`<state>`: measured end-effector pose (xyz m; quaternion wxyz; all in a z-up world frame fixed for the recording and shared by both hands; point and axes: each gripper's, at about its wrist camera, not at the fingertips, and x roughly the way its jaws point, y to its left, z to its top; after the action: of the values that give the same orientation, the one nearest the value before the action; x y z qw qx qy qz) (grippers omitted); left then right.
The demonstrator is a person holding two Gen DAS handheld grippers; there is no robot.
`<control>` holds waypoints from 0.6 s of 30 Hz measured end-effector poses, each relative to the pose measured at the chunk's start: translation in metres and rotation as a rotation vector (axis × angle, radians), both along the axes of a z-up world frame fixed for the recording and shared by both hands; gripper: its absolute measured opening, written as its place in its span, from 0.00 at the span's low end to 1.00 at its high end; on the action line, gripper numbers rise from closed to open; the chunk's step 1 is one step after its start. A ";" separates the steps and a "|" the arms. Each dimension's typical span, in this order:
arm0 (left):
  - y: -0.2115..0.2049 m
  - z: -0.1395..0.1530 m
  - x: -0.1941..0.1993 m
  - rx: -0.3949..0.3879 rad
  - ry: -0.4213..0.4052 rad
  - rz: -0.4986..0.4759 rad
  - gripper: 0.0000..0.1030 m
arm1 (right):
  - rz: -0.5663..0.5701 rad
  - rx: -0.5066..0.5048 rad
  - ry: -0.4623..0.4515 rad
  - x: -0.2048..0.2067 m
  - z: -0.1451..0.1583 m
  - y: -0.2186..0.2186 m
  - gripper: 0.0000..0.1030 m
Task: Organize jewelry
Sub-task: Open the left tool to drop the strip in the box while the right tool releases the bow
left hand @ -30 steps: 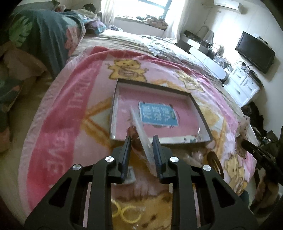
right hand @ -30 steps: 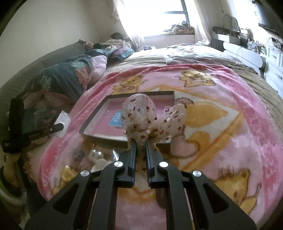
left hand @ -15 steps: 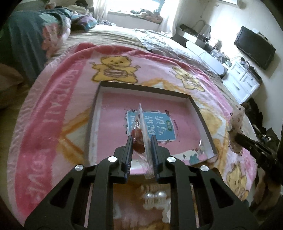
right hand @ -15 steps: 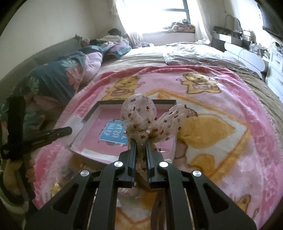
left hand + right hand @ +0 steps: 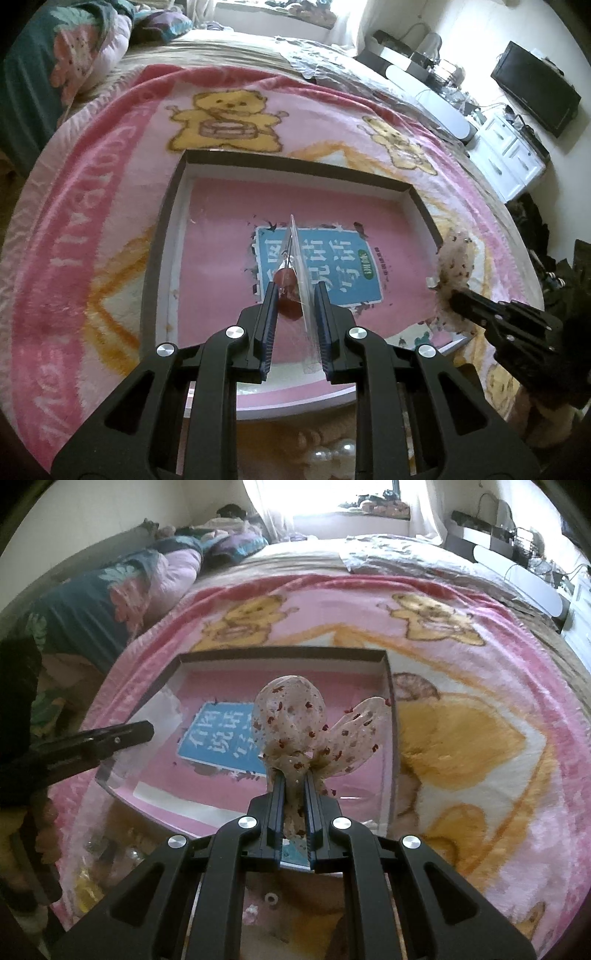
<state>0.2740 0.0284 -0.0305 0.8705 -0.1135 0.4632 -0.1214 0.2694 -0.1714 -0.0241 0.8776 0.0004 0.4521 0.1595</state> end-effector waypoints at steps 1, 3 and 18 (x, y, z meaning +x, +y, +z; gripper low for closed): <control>0.001 -0.002 0.000 -0.002 0.006 -0.002 0.12 | 0.001 -0.002 0.004 0.001 -0.002 0.001 0.09; 0.004 -0.007 0.001 -0.007 0.019 -0.001 0.12 | -0.002 -0.007 0.012 0.003 -0.006 0.003 0.09; 0.024 -0.010 -0.014 0.033 0.042 0.079 0.43 | -0.036 0.023 0.065 0.002 -0.026 -0.005 0.30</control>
<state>0.2604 0.0528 -0.0404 0.8664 -0.1199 0.4785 -0.0771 0.2716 -0.1767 -0.0503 0.8651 0.0238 0.4785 0.1485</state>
